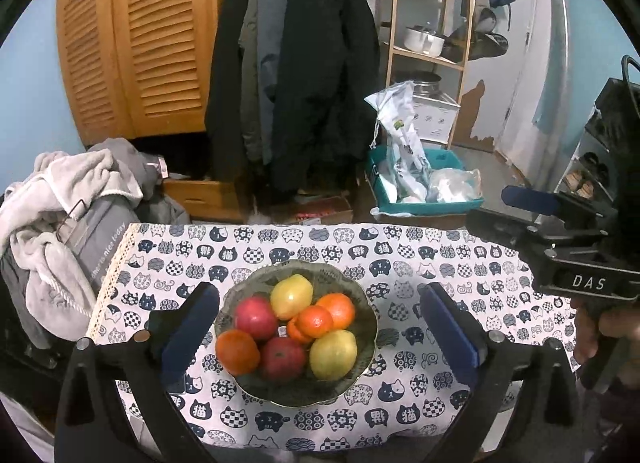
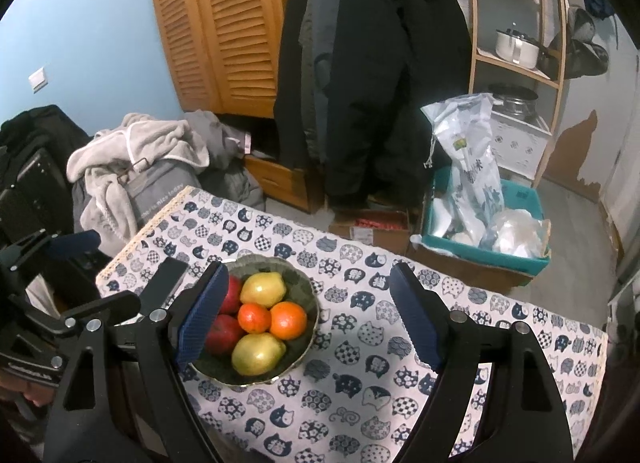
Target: Organize fruits
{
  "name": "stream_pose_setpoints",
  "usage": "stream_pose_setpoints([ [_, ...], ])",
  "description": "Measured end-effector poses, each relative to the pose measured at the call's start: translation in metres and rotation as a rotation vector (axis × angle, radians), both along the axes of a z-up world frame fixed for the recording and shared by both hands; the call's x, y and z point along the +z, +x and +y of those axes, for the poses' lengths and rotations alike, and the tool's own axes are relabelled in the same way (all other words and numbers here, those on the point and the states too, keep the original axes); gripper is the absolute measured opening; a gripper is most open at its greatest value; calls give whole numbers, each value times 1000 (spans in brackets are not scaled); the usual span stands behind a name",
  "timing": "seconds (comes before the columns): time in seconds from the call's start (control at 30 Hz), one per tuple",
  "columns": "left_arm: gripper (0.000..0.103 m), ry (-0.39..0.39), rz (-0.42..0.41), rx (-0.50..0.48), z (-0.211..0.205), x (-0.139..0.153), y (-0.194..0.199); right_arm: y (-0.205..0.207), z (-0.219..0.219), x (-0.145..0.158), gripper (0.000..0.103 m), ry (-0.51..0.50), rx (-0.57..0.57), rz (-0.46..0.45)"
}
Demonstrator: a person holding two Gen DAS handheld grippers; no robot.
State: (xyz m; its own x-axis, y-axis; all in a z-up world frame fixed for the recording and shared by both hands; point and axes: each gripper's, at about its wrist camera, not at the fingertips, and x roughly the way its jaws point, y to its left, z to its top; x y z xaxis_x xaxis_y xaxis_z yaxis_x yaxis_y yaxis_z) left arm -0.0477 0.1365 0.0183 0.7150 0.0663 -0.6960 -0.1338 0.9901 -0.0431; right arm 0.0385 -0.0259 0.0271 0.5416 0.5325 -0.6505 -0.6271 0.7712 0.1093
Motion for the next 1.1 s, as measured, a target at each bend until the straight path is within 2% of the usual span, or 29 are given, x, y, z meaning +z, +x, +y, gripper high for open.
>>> stream_pose_setpoints([
  [0.3, 102, 44, 4, -4, -7, 0, 2, 1, -3, -2, 81, 2, 4, 7],
  [1.1, 102, 78, 39, 19, -10, -5, 3, -4, -6, -6, 81, 3, 2, 0],
])
